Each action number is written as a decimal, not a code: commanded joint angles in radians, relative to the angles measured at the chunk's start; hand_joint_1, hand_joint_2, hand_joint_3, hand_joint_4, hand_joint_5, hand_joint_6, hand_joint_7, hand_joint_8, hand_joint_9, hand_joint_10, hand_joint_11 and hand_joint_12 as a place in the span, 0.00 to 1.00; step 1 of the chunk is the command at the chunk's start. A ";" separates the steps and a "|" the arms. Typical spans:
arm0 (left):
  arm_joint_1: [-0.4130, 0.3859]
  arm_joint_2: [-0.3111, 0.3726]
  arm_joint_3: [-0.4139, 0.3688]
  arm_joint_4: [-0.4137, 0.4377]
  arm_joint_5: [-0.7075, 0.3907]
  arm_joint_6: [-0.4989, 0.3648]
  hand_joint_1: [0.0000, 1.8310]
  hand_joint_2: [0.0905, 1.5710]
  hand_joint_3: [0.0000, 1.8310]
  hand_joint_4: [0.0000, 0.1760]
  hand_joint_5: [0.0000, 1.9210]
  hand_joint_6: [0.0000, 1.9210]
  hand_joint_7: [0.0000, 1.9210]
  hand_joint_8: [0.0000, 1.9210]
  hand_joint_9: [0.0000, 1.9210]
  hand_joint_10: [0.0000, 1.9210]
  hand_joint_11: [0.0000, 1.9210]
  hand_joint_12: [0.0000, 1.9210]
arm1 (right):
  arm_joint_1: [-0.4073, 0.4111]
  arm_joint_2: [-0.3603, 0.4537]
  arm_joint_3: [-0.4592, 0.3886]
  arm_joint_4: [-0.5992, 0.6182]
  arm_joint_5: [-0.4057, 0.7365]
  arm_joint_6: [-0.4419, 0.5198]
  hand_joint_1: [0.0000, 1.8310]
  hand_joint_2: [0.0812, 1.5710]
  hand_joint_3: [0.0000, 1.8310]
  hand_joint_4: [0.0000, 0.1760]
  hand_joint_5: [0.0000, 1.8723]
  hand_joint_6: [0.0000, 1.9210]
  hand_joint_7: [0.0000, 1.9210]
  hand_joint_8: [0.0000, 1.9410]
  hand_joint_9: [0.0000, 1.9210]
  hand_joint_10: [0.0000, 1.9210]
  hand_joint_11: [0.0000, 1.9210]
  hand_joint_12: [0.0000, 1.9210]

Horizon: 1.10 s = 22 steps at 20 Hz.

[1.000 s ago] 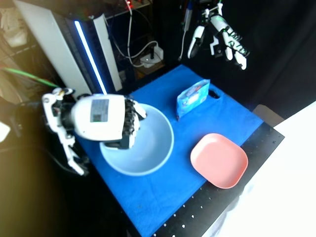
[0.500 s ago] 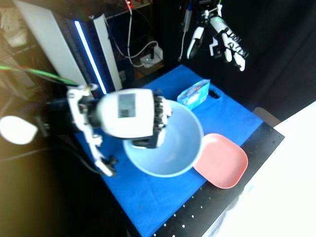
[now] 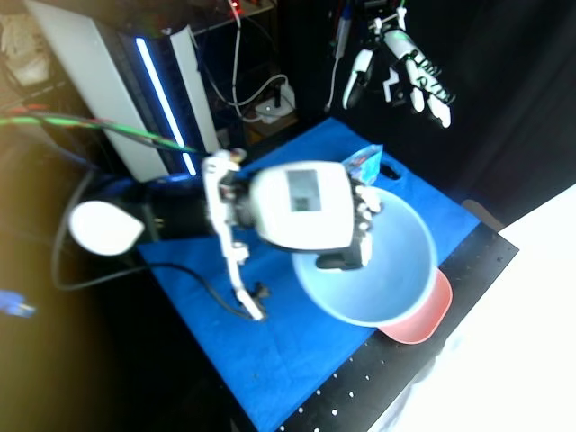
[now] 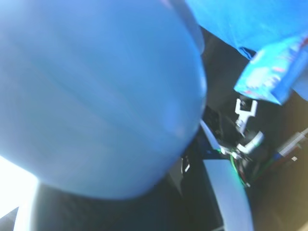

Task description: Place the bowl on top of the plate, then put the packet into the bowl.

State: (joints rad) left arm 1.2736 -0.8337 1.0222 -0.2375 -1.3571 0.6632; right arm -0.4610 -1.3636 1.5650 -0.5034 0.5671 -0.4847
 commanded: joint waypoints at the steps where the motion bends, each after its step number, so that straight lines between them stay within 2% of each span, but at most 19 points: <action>1: -0.013 -0.005 0.009 -0.008 -0.125 -0.005 0.45 0.56 0.00 0.35 0.14 0.00 0.10 0.00 0.08 0.00 0.00 0.21 | 0.026 -0.015 0.018 0.032 0.073 -0.002 0.43 0.95 0.00 0.00 0.61 1.00 0.74 1.00 0.82 1.00 0.84 1.00; 2: -0.014 -0.005 0.010 -0.007 -0.125 -0.005 0.45 0.56 0.00 0.33 0.16 0.00 0.12 0.00 0.09 0.00 0.00 0.25 | 0.027 -0.026 0.029 0.032 0.063 -0.002 0.44 0.95 0.00 0.00 0.61 1.00 0.74 1.00 0.83 1.00 0.85 1.00; 4: -0.022 -0.008 0.013 -0.002 -0.120 -0.005 0.45 0.57 0.00 0.21 0.19 0.00 0.15 0.00 0.13 0.00 0.00 0.35 | 0.032 -0.067 0.065 0.032 0.040 -0.002 0.46 0.96 0.00 0.00 0.60 1.00 0.74 0.97 0.80 0.99 0.81 1.00; 5: -0.025 -0.009 0.014 0.000 -0.118 -0.005 0.43 0.57 0.00 0.22 0.20 0.00 0.16 0.00 0.15 0.00 0.00 0.38 | 0.032 -0.074 0.070 0.033 0.036 -0.002 0.42 0.98 0.00 0.00 0.59 1.00 0.74 0.94 0.80 0.95 0.79 1.00; 6: -0.033 -0.012 0.019 0.006 -0.110 -0.006 0.44 0.56 0.00 0.24 0.21 0.00 0.17 0.00 0.15 0.00 0.00 0.38 | 0.032 -0.092 0.085 0.033 0.024 -0.002 0.42 0.98 0.00 0.00 0.57 1.00 0.72 0.98 0.78 0.96 0.77 1.00; 7: -0.045 -0.017 0.025 0.014 -0.101 -0.009 0.44 0.56 0.00 0.36 0.20 0.00 0.16 0.00 0.15 0.00 0.00 0.38 | 0.032 -0.108 0.099 0.033 0.014 -0.002 0.34 1.00 0.00 0.00 0.59 1.00 0.71 1.00 0.76 1.00 0.77 1.00; 10: -0.061 -0.027 0.037 0.027 -0.089 -0.020 0.44 0.55 0.00 0.34 0.20 0.00 0.16 0.00 0.15 0.00 0.00 0.38 | 0.032 -0.133 0.116 0.033 0.009 -0.002 0.33 0.99 0.00 0.00 0.58 1.00 0.71 1.00 0.77 1.00 0.79 1.00; 12: -0.069 -0.030 0.040 0.034 -0.084 -0.023 0.44 0.55 0.00 0.32 0.20 0.00 0.16 0.00 0.15 0.00 0.00 0.39 | 0.032 -0.141 0.121 0.033 0.009 -0.002 0.38 0.98 0.00 0.00 0.59 1.00 0.72 1.00 0.79 1.00 0.81 1.00; 13: -0.071 -0.030 0.041 0.036 -0.083 -0.023 0.43 0.55 0.00 0.28 0.19 0.00 0.15 0.00 0.15 0.00 0.00 0.39 | 0.032 -0.144 0.125 0.033 0.008 -0.002 0.37 0.98 0.00 0.00 0.61 1.00 0.75 1.00 0.82 1.00 0.83 1.00; 16: -0.072 -0.030 0.042 0.037 -0.082 -0.024 0.43 0.54 0.00 0.28 0.19 0.00 0.15 0.00 0.15 0.00 0.00 0.40 | 0.032 -0.151 0.142 0.032 0.000 -0.002 0.28 0.98 0.00 0.00 0.61 1.00 0.73 1.00 0.81 1.00 0.83 1.00; 17: -0.072 -0.029 0.042 0.037 -0.082 -0.025 0.41 0.54 0.00 0.32 0.19 0.00 0.16 0.00 0.16 0.00 0.00 0.40 | 0.032 -0.154 0.147 0.032 -0.003 -0.002 0.26 0.98 0.00 0.00 0.59 1.00 0.72 1.00 0.80 1.00 0.82 1.00; 18: -0.072 -0.029 0.043 0.038 -0.083 -0.028 0.42 0.55 0.00 0.28 0.19 0.00 0.16 0.00 0.15 0.00 0.00 0.38 | 0.032 -0.162 0.155 0.032 -0.009 -0.002 0.23 0.99 0.00 0.00 0.55 1.00 0.69 1.00 0.77 1.00 0.80 1.00; 19: -0.072 -0.029 0.043 0.039 -0.083 -0.029 0.42 0.55 0.00 0.34 0.19 0.00 0.15 0.00 0.15 0.00 0.00 0.38 | 0.032 -0.169 0.160 0.032 -0.014 -0.002 0.23 0.99 0.00 0.00 0.52 1.00 0.67 1.00 0.75 1.00 0.79 1.00; 20: -0.072 -0.028 0.044 0.039 -0.083 -0.030 0.42 0.54 0.00 0.31 0.18 0.00 0.16 0.00 0.15 0.00 0.00 0.41 | 0.032 -0.174 0.164 0.032 -0.016 -0.002 0.19 1.00 0.00 0.00 0.47 1.00 0.62 1.00 0.71 1.00 0.76 1.00; 21: -0.073 -0.029 0.044 0.040 -0.083 -0.030 0.41 0.54 0.00 0.21 0.18 0.00 0.16 0.00 0.15 0.00 0.00 0.43 | 0.032 -0.179 0.167 0.032 -0.018 -0.002 0.11 1.00 0.01 0.00 0.42 1.00 0.57 1.00 0.66 1.00 0.72 1.00; 22: -0.073 -0.030 0.044 0.040 -0.083 -0.030 0.41 0.54 0.00 0.09 0.19 0.00 0.16 0.00 0.15 0.00 0.00 0.43 | 0.032 -0.182 0.168 0.032 -0.019 -0.002 0.13 1.00 0.01 0.00 0.40 1.00 0.55 1.00 0.65 1.00 0.71 1.00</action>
State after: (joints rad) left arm 1.2110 -0.8585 1.0592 -0.1848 -1.3182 0.6399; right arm -0.4469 -1.5490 1.7329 -0.4984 0.4477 -0.4854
